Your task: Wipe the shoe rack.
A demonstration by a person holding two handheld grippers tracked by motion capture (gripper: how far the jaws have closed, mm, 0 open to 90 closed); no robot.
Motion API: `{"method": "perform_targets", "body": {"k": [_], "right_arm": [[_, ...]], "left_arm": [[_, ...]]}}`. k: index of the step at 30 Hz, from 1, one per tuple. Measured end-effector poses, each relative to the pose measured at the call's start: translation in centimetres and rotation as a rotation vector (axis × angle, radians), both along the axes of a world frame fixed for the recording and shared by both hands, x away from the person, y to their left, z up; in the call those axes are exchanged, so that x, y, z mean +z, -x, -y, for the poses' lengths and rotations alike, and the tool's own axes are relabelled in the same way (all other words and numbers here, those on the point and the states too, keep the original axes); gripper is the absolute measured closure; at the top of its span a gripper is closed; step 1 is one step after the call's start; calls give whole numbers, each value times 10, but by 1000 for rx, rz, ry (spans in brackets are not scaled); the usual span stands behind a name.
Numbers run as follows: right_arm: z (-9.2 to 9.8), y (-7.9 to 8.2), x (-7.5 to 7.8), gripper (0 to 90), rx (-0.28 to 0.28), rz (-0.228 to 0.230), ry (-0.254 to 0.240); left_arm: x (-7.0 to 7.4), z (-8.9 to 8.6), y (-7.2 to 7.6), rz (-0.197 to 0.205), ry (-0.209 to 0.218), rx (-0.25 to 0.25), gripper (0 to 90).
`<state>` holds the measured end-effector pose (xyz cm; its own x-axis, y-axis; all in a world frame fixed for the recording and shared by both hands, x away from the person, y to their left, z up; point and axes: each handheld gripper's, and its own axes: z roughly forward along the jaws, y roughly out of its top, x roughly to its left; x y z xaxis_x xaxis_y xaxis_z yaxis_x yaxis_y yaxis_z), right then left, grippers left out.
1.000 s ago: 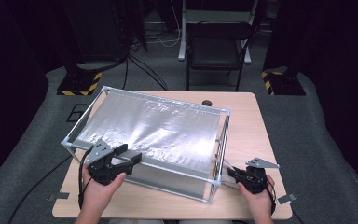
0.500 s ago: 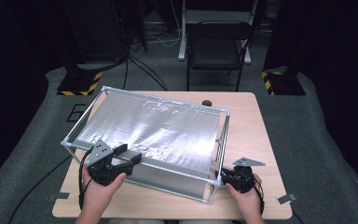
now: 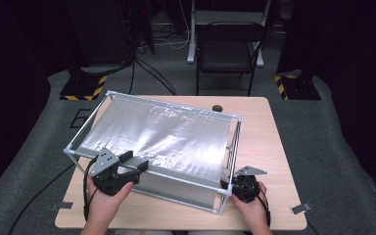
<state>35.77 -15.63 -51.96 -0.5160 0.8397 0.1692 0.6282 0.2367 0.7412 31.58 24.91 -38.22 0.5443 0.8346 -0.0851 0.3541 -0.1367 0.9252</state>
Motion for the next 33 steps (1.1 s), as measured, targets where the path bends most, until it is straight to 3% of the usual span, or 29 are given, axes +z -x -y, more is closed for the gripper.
{"method": "perform_targets", "body": {"k": [5,6,9,12,18,27,33], "right_arm": [[0,4,0,582,7,0,-2],[1,6,0,586,5,-23,-14],[2,10,0,595,6,-35,-35],[0,19,2,596,24,-48,-25],[-4,36,1,596,42,-56,-34],[-2,50,1,598,74,-75,-66],[-3,53,1,597,89,-77,-55]], "left_arm": [[-1,3,-3,9,-30,24,332],[-1,3,-3,12,-31,28,332],[-2,4,-5,13,-28,31,331],[-2,4,-6,10,-31,27,331],[-3,3,-6,9,-30,21,333],[-2,2,-7,-5,-28,8,336],[-3,2,-7,-5,-25,8,337]]}}
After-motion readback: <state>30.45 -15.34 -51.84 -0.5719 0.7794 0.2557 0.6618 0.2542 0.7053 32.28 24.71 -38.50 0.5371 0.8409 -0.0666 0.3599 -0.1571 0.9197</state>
